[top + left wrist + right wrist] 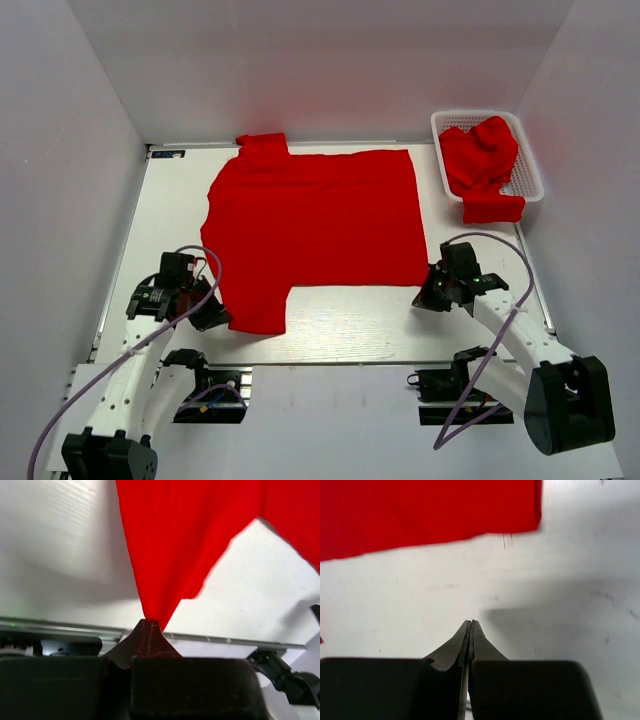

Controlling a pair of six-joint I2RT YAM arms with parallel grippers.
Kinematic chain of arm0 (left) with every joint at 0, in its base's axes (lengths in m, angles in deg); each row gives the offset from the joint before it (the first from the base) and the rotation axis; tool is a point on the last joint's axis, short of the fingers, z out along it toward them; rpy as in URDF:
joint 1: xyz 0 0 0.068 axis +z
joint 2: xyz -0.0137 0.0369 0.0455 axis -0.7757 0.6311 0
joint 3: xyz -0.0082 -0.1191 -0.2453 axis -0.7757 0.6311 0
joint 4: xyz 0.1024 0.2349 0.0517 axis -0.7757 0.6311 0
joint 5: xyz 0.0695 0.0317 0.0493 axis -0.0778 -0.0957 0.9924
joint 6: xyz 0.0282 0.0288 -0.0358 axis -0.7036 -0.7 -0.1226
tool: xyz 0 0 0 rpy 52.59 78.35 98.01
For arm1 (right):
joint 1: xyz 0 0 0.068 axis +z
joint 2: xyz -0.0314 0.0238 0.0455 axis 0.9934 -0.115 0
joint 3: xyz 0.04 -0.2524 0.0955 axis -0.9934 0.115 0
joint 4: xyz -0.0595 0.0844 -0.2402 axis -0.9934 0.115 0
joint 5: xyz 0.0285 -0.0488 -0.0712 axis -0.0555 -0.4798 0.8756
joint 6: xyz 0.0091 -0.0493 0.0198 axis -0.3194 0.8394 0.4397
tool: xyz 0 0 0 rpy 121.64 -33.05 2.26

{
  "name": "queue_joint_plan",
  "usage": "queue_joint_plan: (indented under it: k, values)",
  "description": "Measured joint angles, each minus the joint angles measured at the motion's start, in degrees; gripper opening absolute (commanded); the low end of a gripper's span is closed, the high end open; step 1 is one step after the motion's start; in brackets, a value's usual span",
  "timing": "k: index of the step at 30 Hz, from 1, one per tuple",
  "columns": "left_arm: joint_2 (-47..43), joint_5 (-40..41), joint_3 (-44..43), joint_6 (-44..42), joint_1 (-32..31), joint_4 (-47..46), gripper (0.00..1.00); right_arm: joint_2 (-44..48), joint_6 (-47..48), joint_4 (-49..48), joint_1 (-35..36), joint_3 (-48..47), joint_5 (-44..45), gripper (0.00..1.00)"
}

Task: Fold and stack the t-shirts
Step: Grap the side of the flattened tshirt closest away from the robot with both arms

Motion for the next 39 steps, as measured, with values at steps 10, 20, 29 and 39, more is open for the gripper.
queue_joint_plan:
  k: [10, 20, 29, 39]
  values:
    - [-2.99, -2.75, -3.26, -0.11, 0.00, 7.76, 0.00, 3.45, 0.94, 11.15, 0.00, -0.31, -2.29, 0.00]
    - [1.95, -6.36, -2.69, -1.09, 0.00, -3.06, 0.00, 0.11, 3.28, 6.69, 0.00, -3.78, 1.16, 0.00]
    - [2.45, -6.64, -2.69, -1.53, 0.00, -6.58, 0.00, -4.02, 2.56, 3.28, 0.00, -5.70, 5.38, 0.90]
    - [2.45, -6.54, -2.69, -2.12, 0.00, -6.69, 0.00, -10.51, 1.64, -1.73, -0.02, -7.43, 9.07, 0.90]
